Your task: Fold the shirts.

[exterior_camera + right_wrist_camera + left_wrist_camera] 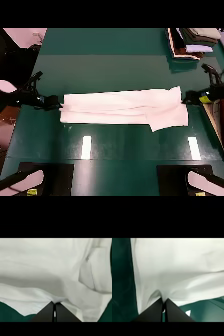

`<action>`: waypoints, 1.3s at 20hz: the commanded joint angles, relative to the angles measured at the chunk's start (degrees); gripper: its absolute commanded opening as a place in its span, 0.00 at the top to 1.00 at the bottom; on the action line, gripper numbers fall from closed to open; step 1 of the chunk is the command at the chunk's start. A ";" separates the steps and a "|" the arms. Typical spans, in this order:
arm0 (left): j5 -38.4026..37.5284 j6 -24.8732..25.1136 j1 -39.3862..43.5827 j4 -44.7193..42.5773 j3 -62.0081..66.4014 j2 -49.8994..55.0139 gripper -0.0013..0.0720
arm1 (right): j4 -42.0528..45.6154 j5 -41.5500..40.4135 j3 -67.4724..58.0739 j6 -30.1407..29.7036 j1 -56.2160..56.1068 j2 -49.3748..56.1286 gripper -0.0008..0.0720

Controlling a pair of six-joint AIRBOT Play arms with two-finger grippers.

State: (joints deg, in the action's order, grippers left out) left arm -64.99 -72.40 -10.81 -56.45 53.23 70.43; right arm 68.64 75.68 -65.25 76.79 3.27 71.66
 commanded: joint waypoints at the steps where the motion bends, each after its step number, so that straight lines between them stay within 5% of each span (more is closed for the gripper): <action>1: 3.19 2.34 0.00 4.55 4.70 9.03 0.94 | -0.13 -1.86 -8.48 0.39 -2.08 9.46 0.97; 8: 10.56 2.16 0.00 7.04 7.37 11.56 0.94 | -1.73 -2.69 -21.46 1.92 -1.99 19.78 0.96; 9: 11.61 1.86 0.00 8.66 7.37 11.56 0.81 | -4.07 -3.87 -22.69 1.90 -1.62 20.76 0.83; 10: 12.15 1.86 0.00 10.25 7.39 11.50 0.33 | -7.58 -5.29 -23.91 1.90 -0.94 21.64 0.41; 11: 12.13 1.57 -0.02 11.30 7.82 11.50 0.00 | -11.04 -5.99 -25.03 1.81 -0.09 22.25 0.21; 14: 5.16 1.68 -0.07 9.86 12.04 10.97 0.28 | -12.96 -0.57 -26.67 -0.09 3.67 21.79 0.21; 18: -3.85 3.30 0.02 8.92 14.69 10.23 0.94 | -13.11 7.10 -20.11 -5.44 11.69 19.43 0.22; 21: -5.73 3.19 0.02 8.92 14.67 10.21 0.94 | -13.97 7.48 -13.84 -7.34 17.62 20.17 0.12; 26: -6.95 1.88 3.45 8.85 14.67 10.23 0.94 | -20.55 7.87 -11.26 -14.62 21.55 27.21 0.12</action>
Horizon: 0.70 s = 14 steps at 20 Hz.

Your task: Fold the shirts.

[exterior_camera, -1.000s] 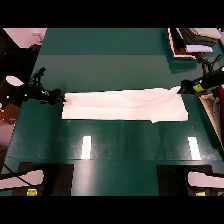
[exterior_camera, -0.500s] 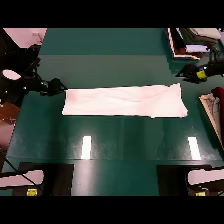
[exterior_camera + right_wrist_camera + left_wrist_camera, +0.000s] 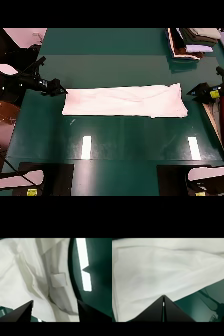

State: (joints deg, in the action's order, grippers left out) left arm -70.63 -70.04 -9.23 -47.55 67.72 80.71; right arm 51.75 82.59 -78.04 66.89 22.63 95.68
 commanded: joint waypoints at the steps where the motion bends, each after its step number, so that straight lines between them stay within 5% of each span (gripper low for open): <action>1: -0.68 -0.48 3.26 -0.04 0.17 -0.04 0.94 | -4.37 0.81 1.53 -6.36 2.12 4.39 0.12; 11: 4.52 -4.92 16.48 -0.15 0.20 0.66 0.94 | -10.08 5.22 1.53 -12.46 -2.05 10.78 0.13; 14: 7.54 -7.58 20.35 -0.15 0.35 2.80 0.94 | -10.05 5.05 1.49 -12.63 -4.74 10.78 0.29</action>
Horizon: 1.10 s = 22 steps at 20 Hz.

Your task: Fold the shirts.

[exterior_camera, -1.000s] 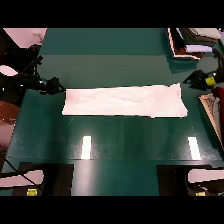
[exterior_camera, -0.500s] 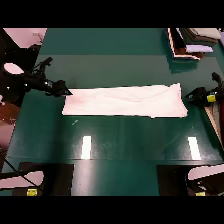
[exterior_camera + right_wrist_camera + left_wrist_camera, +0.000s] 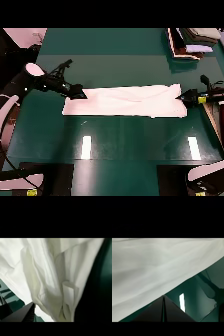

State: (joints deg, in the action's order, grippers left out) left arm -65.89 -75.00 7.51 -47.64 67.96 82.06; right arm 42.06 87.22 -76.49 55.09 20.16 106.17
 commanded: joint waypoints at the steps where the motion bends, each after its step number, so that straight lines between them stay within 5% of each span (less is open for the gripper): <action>1: 3.61 -2.64 4.83 -0.09 0.72 2.62 0.94 | -0.28 0.87 -0.50 -0.83 -2.67 0.28 0.52; 3: 4.04 -2.64 7.37 -0.09 3.43 5.38 0.94 | -0.46 2.95 -2.78 -0.72 -2.67 0.26 0.88; 4: 4.26 -2.64 8.61 -0.11 5.31 6.80 0.94 | -0.48 4.61 -4.42 0.00 -2.67 0.13 0.95; 15: 6.75 -5.90 20.52 -0.35 33.66 31.65 0.94 | -0.46 8.87 -27.65 20.65 -18.16 -13.16 0.97; 22: 7.41 -6.23 20.79 -2.14 34.60 32.87 0.94 | -0.35 7.54 -40.87 23.08 -32.94 -13.14 0.97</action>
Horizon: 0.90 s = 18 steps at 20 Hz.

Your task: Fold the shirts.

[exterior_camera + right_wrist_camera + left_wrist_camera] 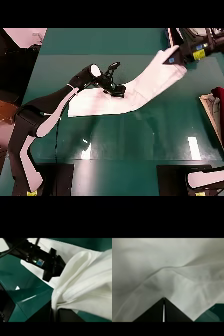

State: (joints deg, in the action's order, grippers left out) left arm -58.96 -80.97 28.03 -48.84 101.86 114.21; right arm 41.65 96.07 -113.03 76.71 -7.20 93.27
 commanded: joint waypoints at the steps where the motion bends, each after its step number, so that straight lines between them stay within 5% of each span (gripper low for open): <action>1: 0.70 -0.26 0.26 -0.94 0.70 0.72 0.94 | 0.09 -1.97 -4.42 1.44 -7.10 -0.26 0.97; 10: -1.16 -1.38 -1.46 -10.43 0.79 -2.27 0.94 | 0.44 -8.33 -1.33 -4.76 -16.65 -0.02 0.97; 18: -13.55 1.53 -17.88 -16.63 4.46 -14.53 0.94 | -0.04 -16.90 -4.11 -10.05 -29.09 8.98 0.97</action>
State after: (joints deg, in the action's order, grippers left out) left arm -67.57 -81.28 16.08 -63.02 105.30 104.07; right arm 41.63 83.70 -115.31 69.54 -31.35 97.97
